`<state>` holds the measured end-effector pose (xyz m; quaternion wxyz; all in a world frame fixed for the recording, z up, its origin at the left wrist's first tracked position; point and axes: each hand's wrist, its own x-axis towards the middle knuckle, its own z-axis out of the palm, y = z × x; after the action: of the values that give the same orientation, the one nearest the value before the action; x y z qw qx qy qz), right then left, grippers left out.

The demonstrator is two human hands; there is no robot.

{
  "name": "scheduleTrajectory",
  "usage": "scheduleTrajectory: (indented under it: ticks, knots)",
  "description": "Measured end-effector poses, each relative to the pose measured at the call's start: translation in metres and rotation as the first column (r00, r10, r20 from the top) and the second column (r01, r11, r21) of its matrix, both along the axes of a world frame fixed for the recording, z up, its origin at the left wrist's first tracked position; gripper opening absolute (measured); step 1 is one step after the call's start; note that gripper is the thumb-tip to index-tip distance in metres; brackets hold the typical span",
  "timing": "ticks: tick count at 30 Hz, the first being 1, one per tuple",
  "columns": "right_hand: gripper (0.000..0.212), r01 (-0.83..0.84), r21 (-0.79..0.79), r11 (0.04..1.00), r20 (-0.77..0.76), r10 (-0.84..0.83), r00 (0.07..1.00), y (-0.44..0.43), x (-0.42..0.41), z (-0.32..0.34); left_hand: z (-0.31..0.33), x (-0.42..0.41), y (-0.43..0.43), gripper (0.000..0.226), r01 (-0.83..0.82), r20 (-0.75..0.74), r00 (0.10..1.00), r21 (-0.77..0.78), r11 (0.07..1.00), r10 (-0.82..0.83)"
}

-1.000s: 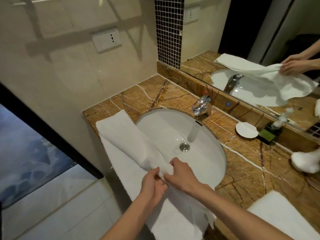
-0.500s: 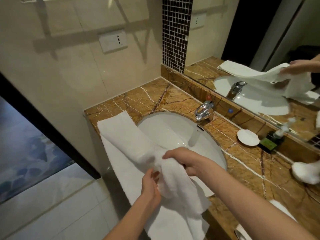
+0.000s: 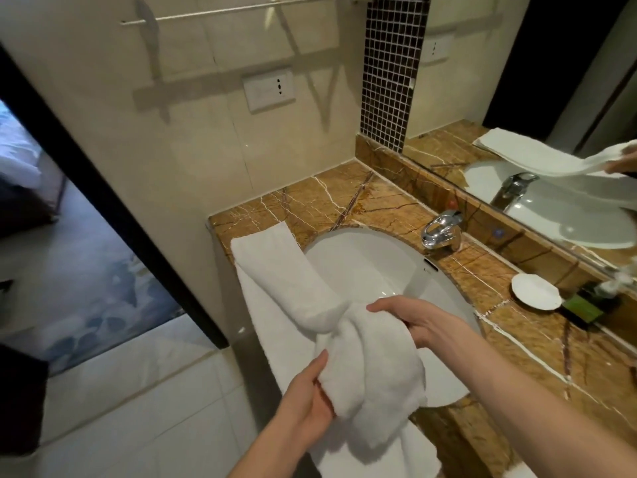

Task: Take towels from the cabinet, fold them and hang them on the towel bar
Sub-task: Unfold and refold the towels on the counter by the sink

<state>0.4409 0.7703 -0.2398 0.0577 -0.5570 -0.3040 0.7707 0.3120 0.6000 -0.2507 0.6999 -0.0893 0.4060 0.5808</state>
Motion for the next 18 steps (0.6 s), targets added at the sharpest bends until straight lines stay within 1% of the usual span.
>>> scheduleTrajectory:
  ticks: [1,3,6,7,10,11,13,14,16,18]
  knots:
    - [0.036,-0.013,0.013,1.000,0.011,0.013,1.000,-0.001,-0.001,0.002,0.003,-0.001,-0.005,0.029,0.012,-0.033,0.999,-0.028,1.000,-0.013]
    - [0.035,-0.030,0.022,0.999,-0.017,0.031,0.999,-0.003,-0.002,0.005,0.007,-0.001,-0.013,0.027,0.021,-0.094,0.995,-0.058,0.998,-0.026]
    - [0.029,-0.014,0.042,0.999,-0.036,0.015,0.999,-0.010,-0.001,0.008,0.005,-0.005,-0.022,0.030,-0.016,-0.137,0.990,-0.027,1.000,0.012]
    - [0.032,-0.030,0.049,0.998,-0.031,0.031,0.999,-0.013,0.001,0.008,0.006,-0.003,-0.025,0.029,-0.021,-0.135,0.991,-0.024,0.999,0.018]
    - [0.052,-0.131,0.105,0.986,0.023,0.129,0.991,-0.023,0.008,0.008,0.009,0.001,-0.032,0.021,-0.020,-0.109,0.994,-0.064,0.998,0.013]
    - [0.053,-0.180,0.143,0.973,0.047,0.175,0.984,-0.027,0.008,0.011,0.008,0.002,-0.033,0.021,-0.019,-0.112,0.994,-0.078,0.997,0.011]
    - [0.040,-0.263,0.271,0.926,0.136,0.233,0.963,-0.036,0.005,0.020,0.003,0.007,-0.033,0.024,-0.007,-0.157,0.988,-0.107,0.994,-0.010]
    - [0.035,-0.299,0.331,0.895,0.174,0.254,0.951,-0.040,0.002,0.024,-0.003,0.009,-0.033,0.025,-0.005,-0.216,0.976,-0.124,0.992,-0.022]
    - [0.037,-0.395,0.423,0.815,0.245,0.317,0.916,-0.047,-0.007,0.034,-0.006,0.014,-0.029,0.021,0.003,-0.324,0.945,-0.159,0.987,-0.054]
    - [0.041,-0.509,0.510,0.693,0.352,0.372,0.859,-0.051,-0.019,0.044,-0.004,0.018,-0.023,0.026,0.017,-0.363,0.929,-0.147,0.989,-0.069]
